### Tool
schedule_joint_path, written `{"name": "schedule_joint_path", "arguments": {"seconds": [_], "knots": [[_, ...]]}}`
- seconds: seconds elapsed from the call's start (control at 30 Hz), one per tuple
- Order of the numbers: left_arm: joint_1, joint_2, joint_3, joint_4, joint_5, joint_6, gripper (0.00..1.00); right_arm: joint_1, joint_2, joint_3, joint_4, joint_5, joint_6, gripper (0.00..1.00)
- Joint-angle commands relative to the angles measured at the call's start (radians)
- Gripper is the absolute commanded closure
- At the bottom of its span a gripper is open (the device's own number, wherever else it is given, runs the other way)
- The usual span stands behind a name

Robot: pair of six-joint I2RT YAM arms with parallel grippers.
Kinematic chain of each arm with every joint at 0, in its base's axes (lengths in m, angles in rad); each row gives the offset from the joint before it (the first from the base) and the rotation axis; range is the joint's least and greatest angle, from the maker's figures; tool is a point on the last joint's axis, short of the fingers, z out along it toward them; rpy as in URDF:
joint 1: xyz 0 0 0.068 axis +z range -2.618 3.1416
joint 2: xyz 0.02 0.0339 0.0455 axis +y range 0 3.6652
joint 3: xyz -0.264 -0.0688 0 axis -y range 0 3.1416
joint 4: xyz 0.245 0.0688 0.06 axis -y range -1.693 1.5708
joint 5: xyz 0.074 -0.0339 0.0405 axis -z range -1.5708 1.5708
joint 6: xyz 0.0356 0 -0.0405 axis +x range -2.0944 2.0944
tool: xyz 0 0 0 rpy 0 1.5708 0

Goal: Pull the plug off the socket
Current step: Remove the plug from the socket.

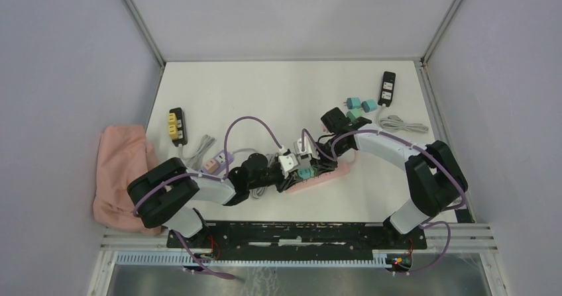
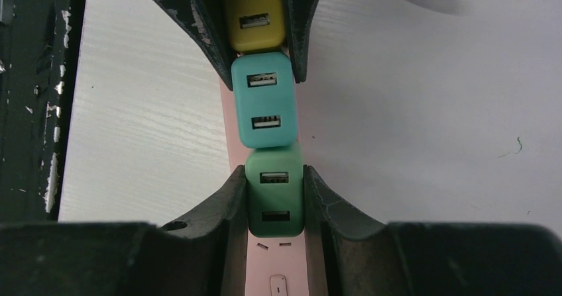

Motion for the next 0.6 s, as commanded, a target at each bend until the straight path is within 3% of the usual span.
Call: {"name": "schedule_joint_path", "arguments": {"seconds": [0.0, 0.13, 0.3, 0.43, 0.57], "knots": [[-0.001, 0.053, 0.015, -0.064, -0.012, 0.016, 0.97, -0.031, -0.005, 0.079, 0.005, -0.072, 0.125, 1.00], [-0.001, 0.055, 0.014, -0.063, -0.012, 0.018, 0.97, -0.117, -0.042, 0.039, -0.060, -0.066, -0.007, 1.00], [-0.002, 0.067, 0.028, -0.073, -0.006, 0.020, 0.97, -0.081, -0.077, -0.020, -0.134, -0.100, -0.189, 1.00], [-0.001, 0.065, 0.027, -0.073, -0.005, 0.021, 0.97, -0.004, -0.047, 0.012, -0.113, -0.131, -0.117, 1.00], [-0.001, 0.066, 0.025, -0.071, -0.007, 0.020, 0.97, -0.019, -0.020, 0.071, -0.056, -0.158, 0.049, 1.00]]}}
